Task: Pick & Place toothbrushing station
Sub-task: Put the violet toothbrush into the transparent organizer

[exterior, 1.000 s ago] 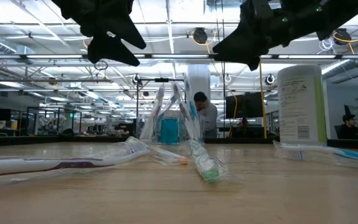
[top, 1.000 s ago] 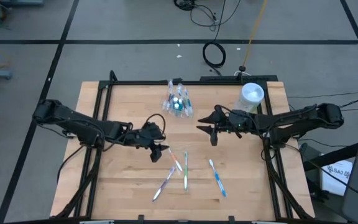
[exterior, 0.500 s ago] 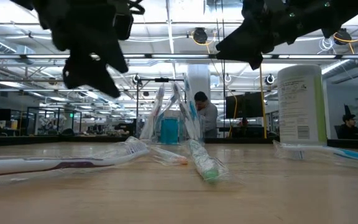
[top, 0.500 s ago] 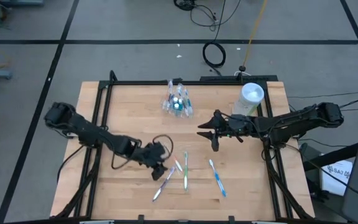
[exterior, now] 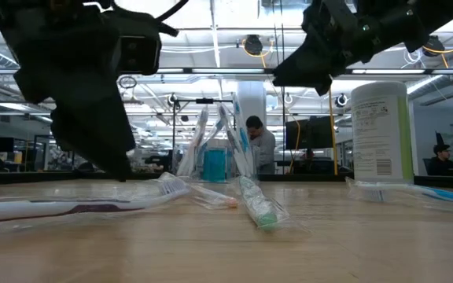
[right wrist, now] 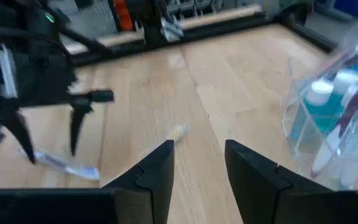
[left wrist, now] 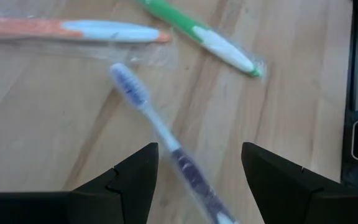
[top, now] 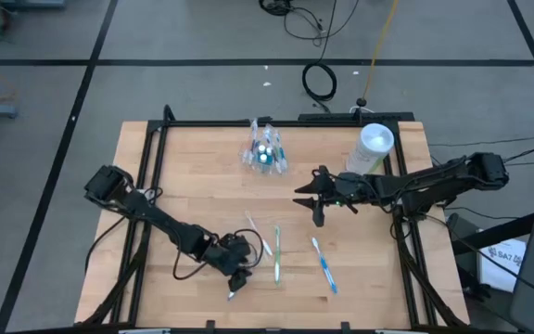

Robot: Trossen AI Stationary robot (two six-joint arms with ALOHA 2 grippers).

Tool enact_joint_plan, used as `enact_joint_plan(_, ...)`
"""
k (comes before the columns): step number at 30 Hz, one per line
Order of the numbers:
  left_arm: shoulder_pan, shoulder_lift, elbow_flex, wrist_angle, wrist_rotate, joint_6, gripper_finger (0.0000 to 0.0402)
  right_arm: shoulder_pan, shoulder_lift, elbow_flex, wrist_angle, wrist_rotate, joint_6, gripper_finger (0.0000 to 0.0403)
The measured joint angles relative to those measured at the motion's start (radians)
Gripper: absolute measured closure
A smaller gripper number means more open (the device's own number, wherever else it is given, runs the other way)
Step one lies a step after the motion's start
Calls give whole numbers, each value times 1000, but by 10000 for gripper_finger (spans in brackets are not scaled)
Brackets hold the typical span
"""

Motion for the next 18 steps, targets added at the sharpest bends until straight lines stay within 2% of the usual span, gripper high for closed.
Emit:
enact_joint_plan(10,-48,85,11,25,-82,28,163,13,70,-12,-17,-2,3,269)
enact_joint_plan(18,-53,82,13,-118,-179,78,163,19,64,-11,13,-2,3,272)
